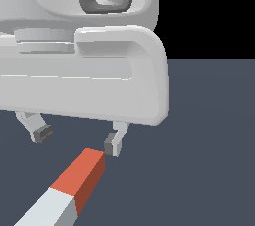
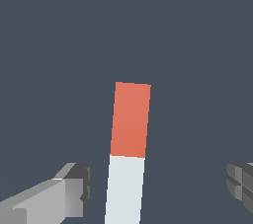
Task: Insert the peg into the horizontal hole in a box.
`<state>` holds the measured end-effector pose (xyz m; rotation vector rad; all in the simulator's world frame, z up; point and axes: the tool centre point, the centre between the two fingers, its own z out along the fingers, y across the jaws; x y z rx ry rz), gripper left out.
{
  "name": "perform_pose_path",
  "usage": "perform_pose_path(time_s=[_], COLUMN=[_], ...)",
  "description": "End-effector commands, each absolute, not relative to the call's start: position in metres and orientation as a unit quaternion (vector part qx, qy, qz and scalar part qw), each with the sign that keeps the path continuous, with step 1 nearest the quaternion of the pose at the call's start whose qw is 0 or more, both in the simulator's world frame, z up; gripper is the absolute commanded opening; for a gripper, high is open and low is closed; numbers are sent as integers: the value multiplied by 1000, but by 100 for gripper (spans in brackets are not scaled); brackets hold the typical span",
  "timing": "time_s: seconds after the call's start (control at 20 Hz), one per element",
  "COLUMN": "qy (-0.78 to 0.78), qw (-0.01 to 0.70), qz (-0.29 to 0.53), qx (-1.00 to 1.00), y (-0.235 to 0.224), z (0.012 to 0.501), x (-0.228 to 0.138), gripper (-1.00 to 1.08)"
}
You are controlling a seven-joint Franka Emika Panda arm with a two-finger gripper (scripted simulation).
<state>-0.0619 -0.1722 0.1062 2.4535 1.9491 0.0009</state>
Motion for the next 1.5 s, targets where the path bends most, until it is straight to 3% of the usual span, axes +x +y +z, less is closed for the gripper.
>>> perform_pose_path(time_s=[0.0,0.35,1.45], qy=[610,592,590], qw=[3,1,0], qz=[0,0,0], qx=[793,806,807], y=[-196,-229,-232], z=[92,71,19], x=[-77,-98,-99], gripper=[100,100,100])
